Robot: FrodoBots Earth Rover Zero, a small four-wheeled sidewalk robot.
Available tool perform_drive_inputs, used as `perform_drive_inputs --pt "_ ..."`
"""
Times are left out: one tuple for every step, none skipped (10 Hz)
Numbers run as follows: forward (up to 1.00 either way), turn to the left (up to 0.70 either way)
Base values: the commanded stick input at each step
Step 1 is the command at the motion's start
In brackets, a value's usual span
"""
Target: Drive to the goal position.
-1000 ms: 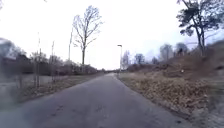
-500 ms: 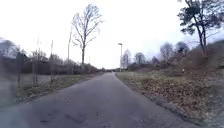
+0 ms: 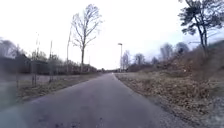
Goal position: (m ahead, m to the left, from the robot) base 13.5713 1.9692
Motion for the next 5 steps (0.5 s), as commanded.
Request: perform_drive_inputs --pt "0.50 0.01" --pt "0.50 0.01" --pt "0.50 0.01" --pt "0.50 0.01" --pt "0.50 0.01"
